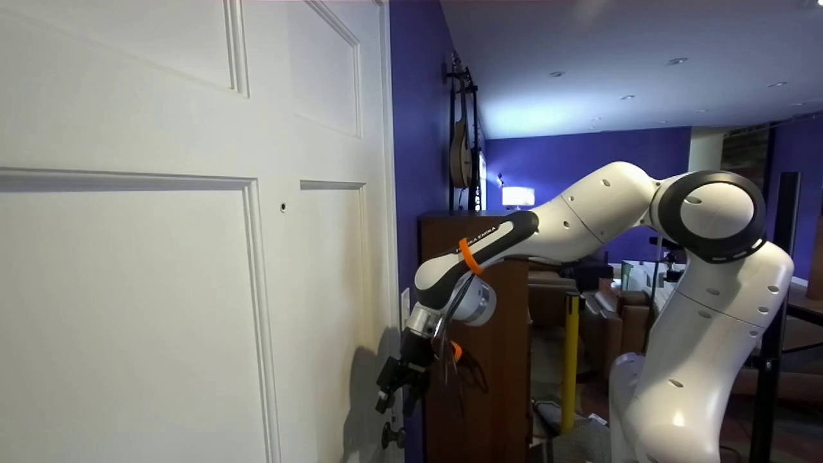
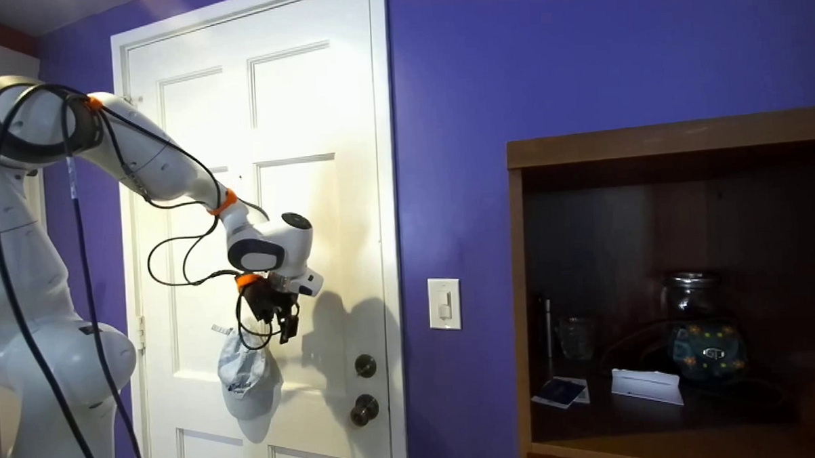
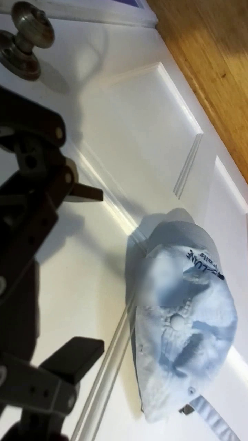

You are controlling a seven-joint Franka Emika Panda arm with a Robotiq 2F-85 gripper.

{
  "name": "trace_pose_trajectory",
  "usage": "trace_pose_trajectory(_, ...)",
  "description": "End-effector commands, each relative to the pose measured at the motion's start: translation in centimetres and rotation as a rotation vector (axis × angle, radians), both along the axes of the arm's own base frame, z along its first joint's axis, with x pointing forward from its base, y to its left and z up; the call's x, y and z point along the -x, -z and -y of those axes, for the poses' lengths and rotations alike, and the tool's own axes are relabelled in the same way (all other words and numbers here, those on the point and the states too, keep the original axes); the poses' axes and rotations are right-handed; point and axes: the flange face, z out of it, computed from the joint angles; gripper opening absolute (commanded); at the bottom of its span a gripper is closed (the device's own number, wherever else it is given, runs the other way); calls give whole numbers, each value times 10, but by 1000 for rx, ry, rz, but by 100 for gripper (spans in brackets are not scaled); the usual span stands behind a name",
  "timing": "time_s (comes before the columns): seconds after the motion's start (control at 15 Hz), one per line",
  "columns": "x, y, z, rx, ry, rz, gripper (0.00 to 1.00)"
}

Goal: Remove the white cap from the door and put it on top of the cabinet on the right

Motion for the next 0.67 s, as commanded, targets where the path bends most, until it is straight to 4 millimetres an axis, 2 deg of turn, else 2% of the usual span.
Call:
trace_pose_trajectory(0.0,3,17,-9,-93,44,-58,100)
trace_pose_trajectory(0.27,2,43,-14,-183,65,-146,100)
trace_pose_trajectory(0.6,0,66,-19,-287,111,-239,100)
